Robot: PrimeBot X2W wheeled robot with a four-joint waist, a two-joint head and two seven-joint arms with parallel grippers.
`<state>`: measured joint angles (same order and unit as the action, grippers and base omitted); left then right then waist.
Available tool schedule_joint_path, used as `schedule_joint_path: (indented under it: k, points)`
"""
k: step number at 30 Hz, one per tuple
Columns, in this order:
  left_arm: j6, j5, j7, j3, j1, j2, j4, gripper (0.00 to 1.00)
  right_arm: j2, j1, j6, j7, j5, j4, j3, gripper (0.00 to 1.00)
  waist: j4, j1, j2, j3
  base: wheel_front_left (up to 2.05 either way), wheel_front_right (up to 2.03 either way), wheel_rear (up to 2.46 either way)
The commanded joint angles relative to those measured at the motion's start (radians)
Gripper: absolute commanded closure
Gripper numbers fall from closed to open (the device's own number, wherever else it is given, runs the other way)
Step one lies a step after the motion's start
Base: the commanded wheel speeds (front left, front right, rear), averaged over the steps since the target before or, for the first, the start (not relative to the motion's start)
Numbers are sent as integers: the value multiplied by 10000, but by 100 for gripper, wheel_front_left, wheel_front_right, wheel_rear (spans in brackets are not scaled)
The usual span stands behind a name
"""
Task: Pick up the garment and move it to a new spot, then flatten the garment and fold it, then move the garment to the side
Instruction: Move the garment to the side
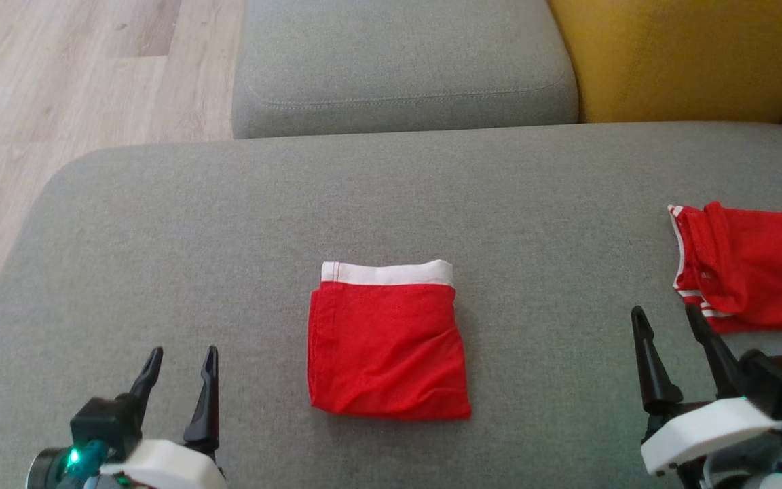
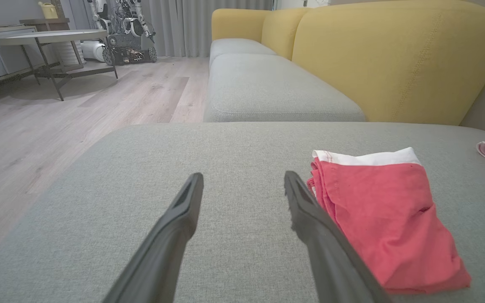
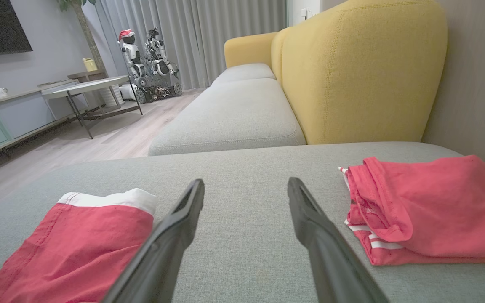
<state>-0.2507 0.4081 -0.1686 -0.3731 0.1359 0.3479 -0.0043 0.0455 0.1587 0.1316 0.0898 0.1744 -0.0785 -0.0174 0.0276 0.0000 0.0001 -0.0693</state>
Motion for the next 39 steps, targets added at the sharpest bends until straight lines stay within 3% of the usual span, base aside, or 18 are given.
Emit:
schedule_joint_path:
  k: [1,9,16,28,36,38,39]
  points:
    - [-37,56,-76,395,-668,260,-287,0,69,-247,-9,-10,-95,-348,177,0,14,0,-1,12,0,0,0]
    - [-47,14,-87,288,-937,194,-347,0,62,-301,-9,39,-102,-111,108,0,309,0,-1,173,0,0,0]
    - [134,-37,-280,135,-1554,20,-253,0,93,-787,-9,-5,-31,1082,402,0,1210,0,-1,573,0,0,0]
    - [573,-132,-788,-165,-2633,-679,279,0,70,-2378,-9,-347,329,4491,1171,0,3049,0,-1,1308,0,0,0]
    - [937,-349,-920,-89,-2962,-1036,389,0,58,-3198,-9,-537,705,6509,1349,0,3748,0,-1,1383,0,0,0]
    - [992,-471,-925,41,-2972,-1110,263,0,56,-3321,-9,-598,858,6819,1384,60,3809,0,-1,1371,0,0,0]
    - [1031,-543,-926,101,-2962,-1143,197,0,55,-3375,-9,-652,880,6940,1410,79,3831,0,-1,1367,0,0,0]
